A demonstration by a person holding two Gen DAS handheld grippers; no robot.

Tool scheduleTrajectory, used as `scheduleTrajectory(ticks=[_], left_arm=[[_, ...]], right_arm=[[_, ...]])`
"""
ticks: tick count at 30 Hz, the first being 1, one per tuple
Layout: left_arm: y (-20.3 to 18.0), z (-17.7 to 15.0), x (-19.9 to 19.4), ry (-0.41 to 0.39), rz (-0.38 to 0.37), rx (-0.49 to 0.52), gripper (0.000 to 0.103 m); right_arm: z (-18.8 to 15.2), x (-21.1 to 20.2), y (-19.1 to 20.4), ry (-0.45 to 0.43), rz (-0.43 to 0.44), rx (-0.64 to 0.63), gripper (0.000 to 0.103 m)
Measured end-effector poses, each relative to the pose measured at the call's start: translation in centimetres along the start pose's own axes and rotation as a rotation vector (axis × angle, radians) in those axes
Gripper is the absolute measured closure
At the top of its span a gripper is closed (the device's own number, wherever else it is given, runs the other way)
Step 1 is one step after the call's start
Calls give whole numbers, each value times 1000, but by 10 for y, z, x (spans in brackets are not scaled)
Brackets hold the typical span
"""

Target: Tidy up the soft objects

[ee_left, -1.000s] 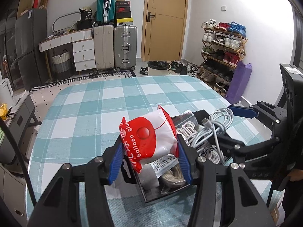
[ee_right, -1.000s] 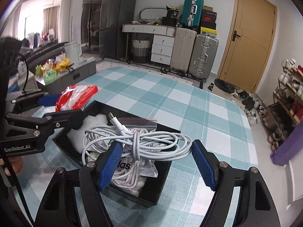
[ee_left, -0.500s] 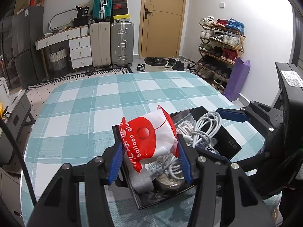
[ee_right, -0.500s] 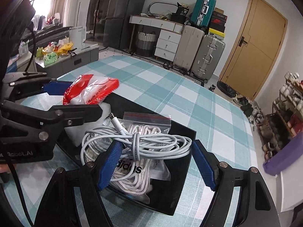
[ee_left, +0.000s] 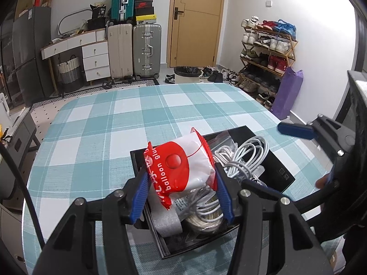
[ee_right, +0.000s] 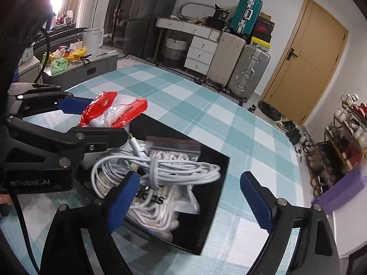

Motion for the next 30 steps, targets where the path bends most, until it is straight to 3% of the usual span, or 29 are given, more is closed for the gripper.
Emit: scheduleTrajectory(ticks=[7,10,14,24,30], left_arm=[[-4,-2,-9,0,-8,-17,31],[-5,-1,-19,-24,7,-20,9],[-6,0,-33,-53,14,-30,1],[-9,-16,-57,-118,76,-6,0],[-15,-29,-60,-136,115,34,0]], right_arm=[[-5,-12,-18,-15,-20,41,6],[-7,-18,-23,-25,-23,56,4],[-12,-28,-27,-27,-17,88,3],[-20,-55,-30,-81,33,198,1],[-22,-76,-25,-162,79,255,1]])
Point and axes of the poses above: each gripper's, at about its wrist camera, not at the fingertips, and x roughly the way its jaws point, y to its left, z to its top, the point moved 10 cm from there along x, roughly the way its jaws point, and after that the axes turned 14 degrees about -z, right-handed, at the moved point
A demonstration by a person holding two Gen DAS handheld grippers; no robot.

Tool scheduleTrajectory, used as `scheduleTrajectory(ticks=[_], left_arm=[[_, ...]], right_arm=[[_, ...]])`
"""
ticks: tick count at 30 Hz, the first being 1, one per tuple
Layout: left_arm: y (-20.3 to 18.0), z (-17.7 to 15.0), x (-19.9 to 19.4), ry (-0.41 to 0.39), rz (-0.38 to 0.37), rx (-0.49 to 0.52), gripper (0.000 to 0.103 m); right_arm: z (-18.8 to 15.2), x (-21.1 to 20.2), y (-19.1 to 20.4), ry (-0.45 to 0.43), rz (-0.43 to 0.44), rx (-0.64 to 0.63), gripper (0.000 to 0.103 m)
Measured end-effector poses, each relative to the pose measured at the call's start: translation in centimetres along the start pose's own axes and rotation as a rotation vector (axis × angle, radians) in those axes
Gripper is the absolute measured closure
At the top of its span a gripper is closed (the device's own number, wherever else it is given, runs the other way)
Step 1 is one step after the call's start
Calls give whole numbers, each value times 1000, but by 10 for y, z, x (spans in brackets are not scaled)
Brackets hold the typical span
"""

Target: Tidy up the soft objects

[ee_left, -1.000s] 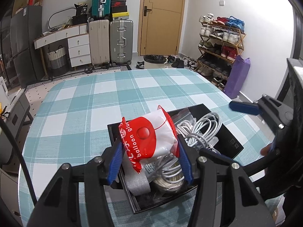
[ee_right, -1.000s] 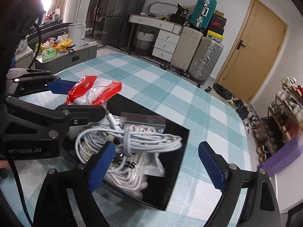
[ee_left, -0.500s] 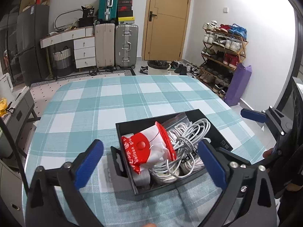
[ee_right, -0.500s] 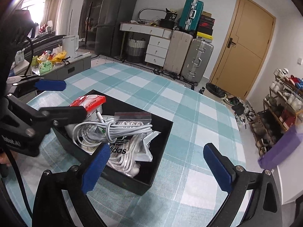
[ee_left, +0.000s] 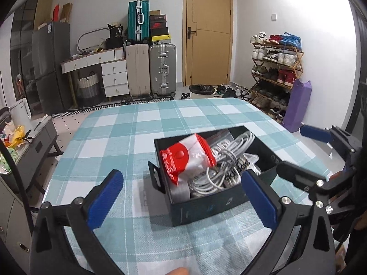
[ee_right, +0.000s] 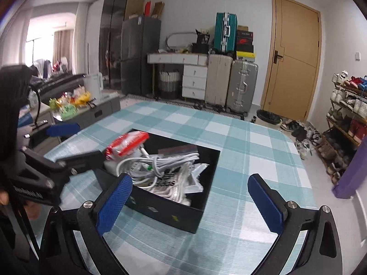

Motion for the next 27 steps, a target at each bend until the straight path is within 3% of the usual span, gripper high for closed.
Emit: scheduleTrajectory(ticks=[14,27], left_arm=[[-4,-11,6,-58,-26,-19,0],[-4,-12,4,-117,12,22,0]], right_arm=[[-11,-8,-2,-54,51,72,1],[-21,-5,-2,-70,43,77,1]])
Point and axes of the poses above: each gripper's, at about its wrist camera, not at the fingertips, and x roughly the way its jaws point, y to its left, z to its top, the point moved 10 cm from there along x, roughly the way its jaws point, and after that the axes turned 14 degrees about -z, right-handed, at the moved point
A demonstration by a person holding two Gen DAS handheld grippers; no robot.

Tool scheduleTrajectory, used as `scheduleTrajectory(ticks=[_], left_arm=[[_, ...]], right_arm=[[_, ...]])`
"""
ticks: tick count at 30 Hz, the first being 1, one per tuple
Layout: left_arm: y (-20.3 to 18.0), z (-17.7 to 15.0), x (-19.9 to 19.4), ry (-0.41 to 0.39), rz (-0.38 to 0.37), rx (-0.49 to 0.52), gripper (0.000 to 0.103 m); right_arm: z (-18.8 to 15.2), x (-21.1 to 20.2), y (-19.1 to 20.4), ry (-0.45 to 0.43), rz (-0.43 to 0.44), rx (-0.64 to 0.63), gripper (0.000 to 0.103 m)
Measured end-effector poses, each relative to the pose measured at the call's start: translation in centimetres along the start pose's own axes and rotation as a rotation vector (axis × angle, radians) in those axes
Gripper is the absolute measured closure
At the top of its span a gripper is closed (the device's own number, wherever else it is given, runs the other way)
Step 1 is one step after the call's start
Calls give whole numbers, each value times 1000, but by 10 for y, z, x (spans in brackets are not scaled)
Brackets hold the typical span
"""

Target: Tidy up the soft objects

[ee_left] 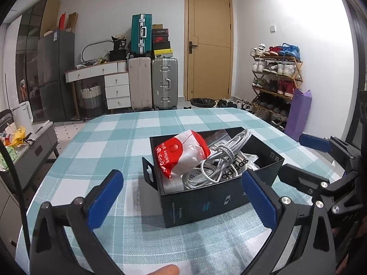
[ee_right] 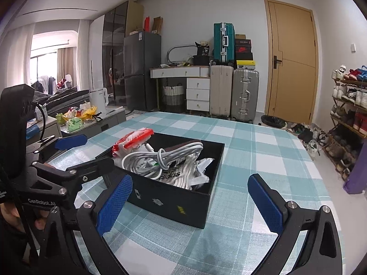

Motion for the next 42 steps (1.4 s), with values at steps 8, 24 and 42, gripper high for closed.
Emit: scheduleTrajectory(ticks=[8,24,42], left_arm=[[4,0,-1,-5,11,-15,0],[5,1,-4,-22,12,-12,0],[5,1,-4,-14,10,-20,0]], right_arm=[[4,-13,-1,-66,-2,4,1],[6,-19,-5,-94,6,14,1],[7,-21,-4,-100,7,14,1]])
Point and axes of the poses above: each gripper's, at about its wrist camera, not at the fingertips, and x roughly the way its jaws point, y to its left, z to its top, the point moved 10 cm from there along x, roughly the way its jaws point, and after that the axes turned 14 degrees about -z, right-handed, at the moved point
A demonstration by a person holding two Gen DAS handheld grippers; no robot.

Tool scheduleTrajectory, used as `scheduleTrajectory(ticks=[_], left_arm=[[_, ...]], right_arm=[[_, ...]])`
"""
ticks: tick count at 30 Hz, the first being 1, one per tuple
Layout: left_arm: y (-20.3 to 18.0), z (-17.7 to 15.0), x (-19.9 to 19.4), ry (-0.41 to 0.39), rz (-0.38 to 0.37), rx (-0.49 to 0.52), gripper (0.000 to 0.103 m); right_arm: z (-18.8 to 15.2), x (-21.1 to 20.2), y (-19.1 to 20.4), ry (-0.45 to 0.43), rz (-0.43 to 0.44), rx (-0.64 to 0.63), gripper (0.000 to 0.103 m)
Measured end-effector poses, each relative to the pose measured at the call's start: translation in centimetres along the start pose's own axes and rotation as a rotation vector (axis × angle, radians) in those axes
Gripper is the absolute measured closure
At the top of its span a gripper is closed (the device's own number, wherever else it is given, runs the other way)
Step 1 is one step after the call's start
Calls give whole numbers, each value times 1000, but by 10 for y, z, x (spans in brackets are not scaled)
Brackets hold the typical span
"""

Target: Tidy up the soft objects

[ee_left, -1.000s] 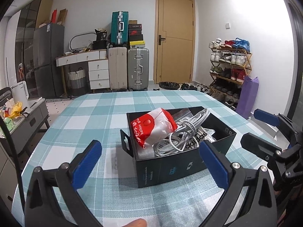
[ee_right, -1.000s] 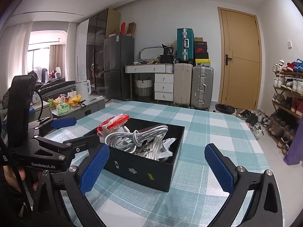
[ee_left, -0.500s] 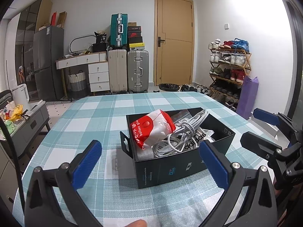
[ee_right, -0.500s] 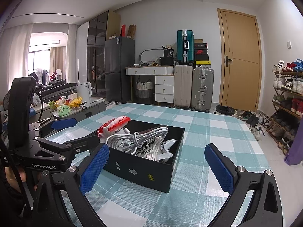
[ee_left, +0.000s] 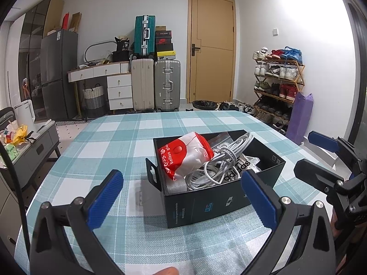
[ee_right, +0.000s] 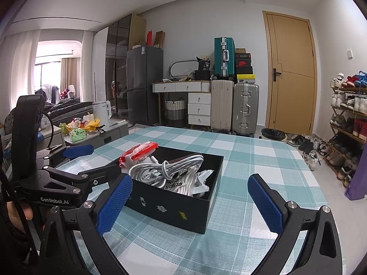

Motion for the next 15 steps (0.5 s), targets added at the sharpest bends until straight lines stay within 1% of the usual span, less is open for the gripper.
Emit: scheduleTrajectory(ticks=[15], left_arm=[[2,0,3,4,2,-4,0]], right_arm=[[0,0,1,-2,1,0,1]])
Point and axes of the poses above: each gripper's, at about its wrist camera, not at the fingertips, and x roughly the way its jaws point, y to its left, z to its top, the point moved 10 cm from there along x, roughly the way its jaws point, and after that the axes turned 14 degrees about -z, right-handed, at the moved point
